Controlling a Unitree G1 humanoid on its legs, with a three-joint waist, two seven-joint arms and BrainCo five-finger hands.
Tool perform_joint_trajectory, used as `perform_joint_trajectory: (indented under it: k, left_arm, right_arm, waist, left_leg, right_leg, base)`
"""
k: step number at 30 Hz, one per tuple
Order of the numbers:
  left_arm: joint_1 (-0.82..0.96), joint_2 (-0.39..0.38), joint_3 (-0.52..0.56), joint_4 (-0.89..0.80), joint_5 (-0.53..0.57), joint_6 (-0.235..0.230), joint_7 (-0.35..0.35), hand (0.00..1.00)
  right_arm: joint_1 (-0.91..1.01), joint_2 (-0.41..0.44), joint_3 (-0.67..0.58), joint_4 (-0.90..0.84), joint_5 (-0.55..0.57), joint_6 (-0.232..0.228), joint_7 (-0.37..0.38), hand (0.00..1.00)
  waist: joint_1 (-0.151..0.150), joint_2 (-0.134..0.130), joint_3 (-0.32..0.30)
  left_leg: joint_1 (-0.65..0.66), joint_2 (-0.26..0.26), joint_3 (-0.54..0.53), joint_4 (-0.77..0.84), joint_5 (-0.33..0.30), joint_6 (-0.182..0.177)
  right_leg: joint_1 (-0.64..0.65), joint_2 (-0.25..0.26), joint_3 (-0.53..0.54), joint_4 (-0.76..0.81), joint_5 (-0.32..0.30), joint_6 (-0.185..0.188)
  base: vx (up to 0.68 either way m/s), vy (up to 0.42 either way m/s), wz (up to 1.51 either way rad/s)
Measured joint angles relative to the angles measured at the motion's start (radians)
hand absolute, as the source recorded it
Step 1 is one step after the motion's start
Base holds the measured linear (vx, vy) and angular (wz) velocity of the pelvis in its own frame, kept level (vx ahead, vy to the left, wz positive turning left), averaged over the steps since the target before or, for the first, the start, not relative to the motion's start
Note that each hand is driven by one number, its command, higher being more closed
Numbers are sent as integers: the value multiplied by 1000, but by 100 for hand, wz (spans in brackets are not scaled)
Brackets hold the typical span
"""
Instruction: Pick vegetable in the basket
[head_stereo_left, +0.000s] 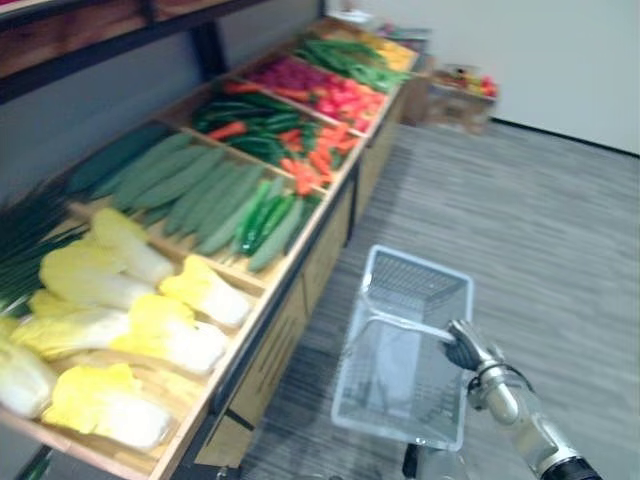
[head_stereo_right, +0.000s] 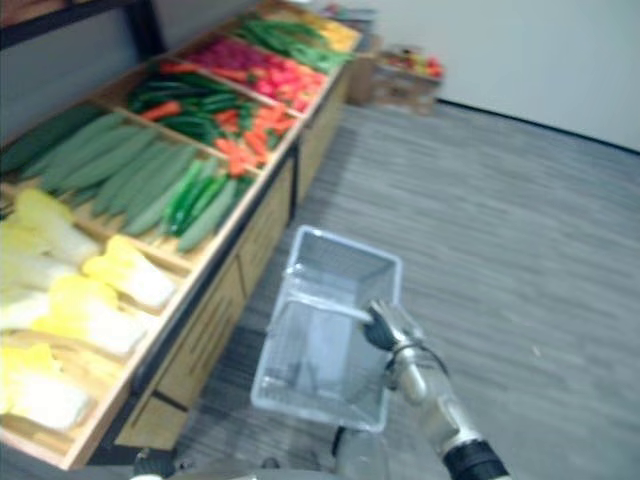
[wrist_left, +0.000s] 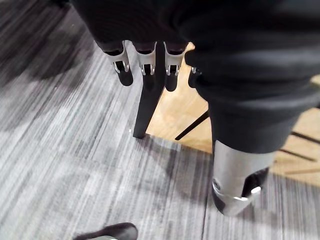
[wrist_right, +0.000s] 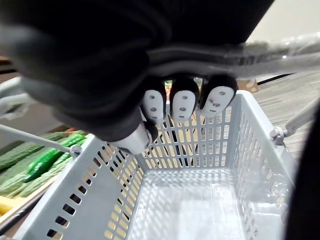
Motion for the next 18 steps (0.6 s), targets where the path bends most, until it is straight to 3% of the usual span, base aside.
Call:
perform_joint_trajectory:
  k: [3, 5, 6, 8, 9, 10, 12, 15, 18]
  left_arm:
    - [-15, -23, 1, -5, -33, -8, 13, 0]
    - [-13, -24, 1, -11, -39, -12, 14, 0]
    - [-2, -23, 3, -24, -42, -16, 14, 0]
    - [15, -8, 12, -30, -69, -18, 18, 0]
    - [17, -9, 13, -18, -76, -17, 20, 0]
    - [18, -30, 16, -17, -78, -18, 22, 0]
    - [26, -50, 41, -17, -85, -21, 31, 0]
    - [15, -59, 82, -17, -120, -25, 57, 0]
    - [9, -58, 101, -17, -158, -33, 84, 0]
  right_arm:
    - [-2, -3, -92, 107, 4, 10, -33, 100]
    - [-1, -2, -148, 170, 6, 12, -44, 100]
    - [12, -1, -195, 222, 28, 15, -51, 100]
    - [51, 10, -259, 267, 49, 31, -69, 100]
    - [81, 14, -323, 309, 70, 43, -81, 100]
    - [90, 14, -393, 366, 99, 63, -86, 100]
    - [91, 16, -444, 452, 142, 100, -95, 100]
    - [127, 42, -482, 518, 168, 120, -108, 100]
    - [168, 73, -552, 576, 201, 121, -124, 100]
  waist:
    - [1, 31, -3]
    - [1, 33, -2]
    - [2, 25, -2]
    - [0, -10, -16]
    - [-7, 0, -16]
    - [-8, 42, -37]
    - [-10, 67, -48]
    - [-25, 70, -51]
    - [-29, 57, -50]
  left_leg:
    - [19, 35, -119, 6, -26, -42]
    - [25, 51, -175, 27, -58, -71]
    - [33, 63, -240, 60, -107, -96]
    - [37, 65, -320, 107, -178, -133]
    - [29, 100, -384, 141, -227, -160]
    - [13, 142, -414, 167, -225, -174]
    - [-29, 187, -426, 198, -179, -207]
    - [-91, 225, -402, 231, -79, -229]
    - [-121, 261, -176, 202, 83, -275]
  right_leg:
    - [3, 48, 142, -349, 41, 51]
    - [10, 45, 198, -471, 60, 80]
    - [25, 38, 214, -537, 67, 92]
    - [50, 23, 227, -547, 65, 96]
    - [52, 44, 215, -484, 140, 161]
    - [45, 70, 155, -435, 101, 135]
    - [48, 82, 76, -386, 65, 92]
    - [88, 82, -37, -383, 33, 50]
    - [171, 53, -135, -450, 28, 33]
  base:
    - [463, -214, 145]
    - [424, -297, 135]
    - [423, -406, 135]
    - [403, -487, 149]
    - [441, -639, 147]
    - [443, -618, 137]
    - [325, -465, 96]
    - [277, -423, 107]
    - [158, -292, 100]
